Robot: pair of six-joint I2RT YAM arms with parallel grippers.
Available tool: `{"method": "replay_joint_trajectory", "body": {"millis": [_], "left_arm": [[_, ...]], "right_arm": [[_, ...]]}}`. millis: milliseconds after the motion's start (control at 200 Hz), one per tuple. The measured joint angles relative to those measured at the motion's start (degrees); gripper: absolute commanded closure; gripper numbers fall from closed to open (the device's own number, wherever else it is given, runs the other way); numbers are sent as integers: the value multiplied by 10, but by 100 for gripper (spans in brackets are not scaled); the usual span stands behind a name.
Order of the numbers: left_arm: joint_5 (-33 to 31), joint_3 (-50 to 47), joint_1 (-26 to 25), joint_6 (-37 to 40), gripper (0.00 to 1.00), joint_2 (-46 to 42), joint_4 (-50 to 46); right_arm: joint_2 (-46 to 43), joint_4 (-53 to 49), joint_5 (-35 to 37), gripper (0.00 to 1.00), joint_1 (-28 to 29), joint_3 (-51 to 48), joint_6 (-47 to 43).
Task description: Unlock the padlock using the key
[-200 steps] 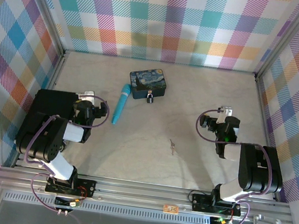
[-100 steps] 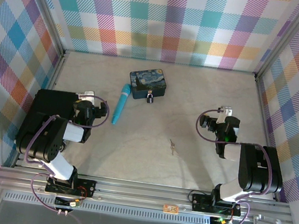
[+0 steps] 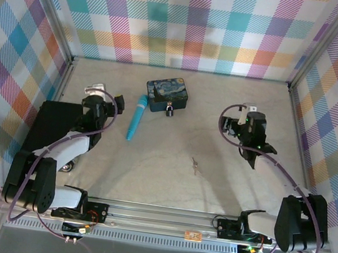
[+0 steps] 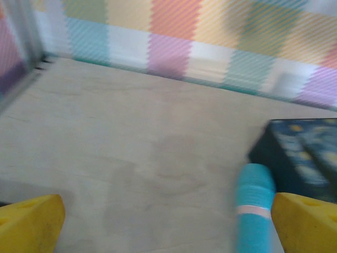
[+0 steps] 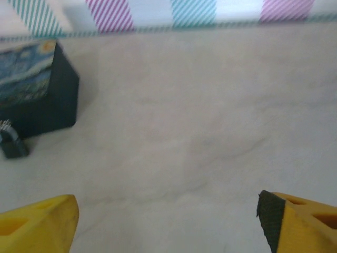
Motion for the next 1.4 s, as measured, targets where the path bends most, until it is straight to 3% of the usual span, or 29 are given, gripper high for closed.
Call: {"method": "replay_joint_trajectory", "body": {"millis": [110,245,360,460,720,985,1330,1400], "left_arm": [[29,29,-56,-49,0,1,-42],[47,49,-151,-112,0,26,-80],[59,72,-216,-167,0,76,-95],[68,78,-251,-210,0,118,-94],[56,79,-259,-276,0,156,-94],[29,74,-259,-285,0,119,-106],[16,69,-259,-287,0,84,-120],[22,69,-259,-292,0,83,-119]], "right_arm": [[8,-119,1,22,58,35,40],[30,-242,-11,39,132,49,90],[60,-298,-40,50,172,50,127],[98,-318,-53,53,205,51,148],[176,-352,-11,57,273,80,174],[212,-339,24,64,279,82,188],[217,-336,42,97,279,85,187],[215,-319,47,100,278,86,175]]}}
